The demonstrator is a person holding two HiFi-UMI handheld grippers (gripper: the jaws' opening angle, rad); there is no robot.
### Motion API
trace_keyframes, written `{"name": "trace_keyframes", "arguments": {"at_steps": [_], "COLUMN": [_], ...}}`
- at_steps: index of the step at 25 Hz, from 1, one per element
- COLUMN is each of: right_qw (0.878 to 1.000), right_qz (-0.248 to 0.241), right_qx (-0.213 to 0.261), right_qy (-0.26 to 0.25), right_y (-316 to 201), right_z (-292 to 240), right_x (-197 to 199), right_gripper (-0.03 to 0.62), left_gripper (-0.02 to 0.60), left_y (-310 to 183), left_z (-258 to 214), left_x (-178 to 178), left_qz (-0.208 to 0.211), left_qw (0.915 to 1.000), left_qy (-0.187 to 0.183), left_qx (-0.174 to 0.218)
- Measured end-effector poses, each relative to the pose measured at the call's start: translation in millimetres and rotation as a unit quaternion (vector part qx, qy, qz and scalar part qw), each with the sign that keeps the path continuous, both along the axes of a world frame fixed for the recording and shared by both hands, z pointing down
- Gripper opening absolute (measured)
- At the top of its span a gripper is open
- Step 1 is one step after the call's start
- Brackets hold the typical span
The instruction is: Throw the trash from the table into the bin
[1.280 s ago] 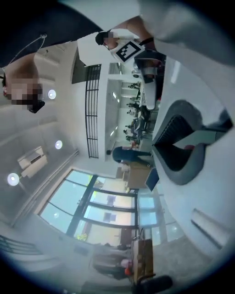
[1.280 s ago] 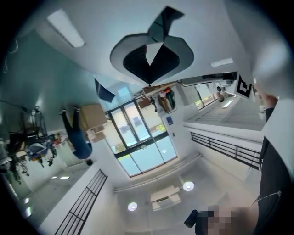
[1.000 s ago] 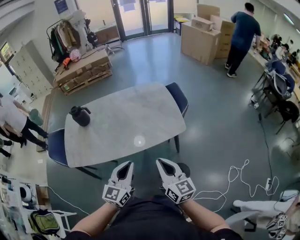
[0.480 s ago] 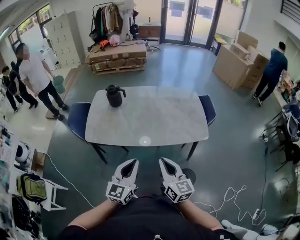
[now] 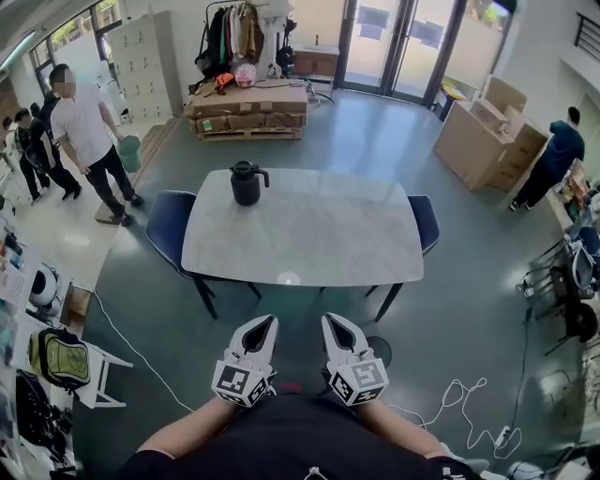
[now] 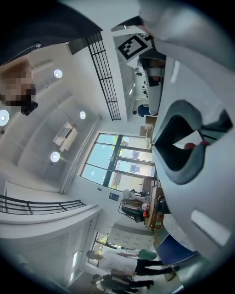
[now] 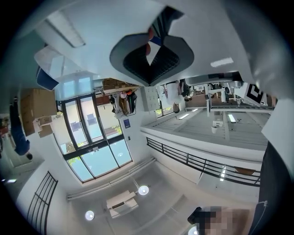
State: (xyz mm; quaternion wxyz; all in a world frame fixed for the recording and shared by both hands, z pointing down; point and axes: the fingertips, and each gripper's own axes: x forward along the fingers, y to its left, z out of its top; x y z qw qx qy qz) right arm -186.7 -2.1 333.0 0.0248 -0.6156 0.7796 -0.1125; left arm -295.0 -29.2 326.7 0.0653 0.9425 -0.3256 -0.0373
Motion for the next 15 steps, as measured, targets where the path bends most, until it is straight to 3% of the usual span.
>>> {"name": "trace_keyframes", "arguments": {"at_steps": [15], "right_qw": [1.0], "right_qz": [-0.003], "right_qx": [-0.008], "right_qy": [0.002], "right_y": [7.2], "right_z": [3.0], "right_x": [8.5], "right_gripper": [0.025], "left_gripper": [0.0], "left_y": [6.8], "left_z": [6.1], "left_x": [-4.0], "left_qz": [-0.021], "left_qw": [0.9994], "left_qy": [0.012], "left_qx": [-0.024]}}
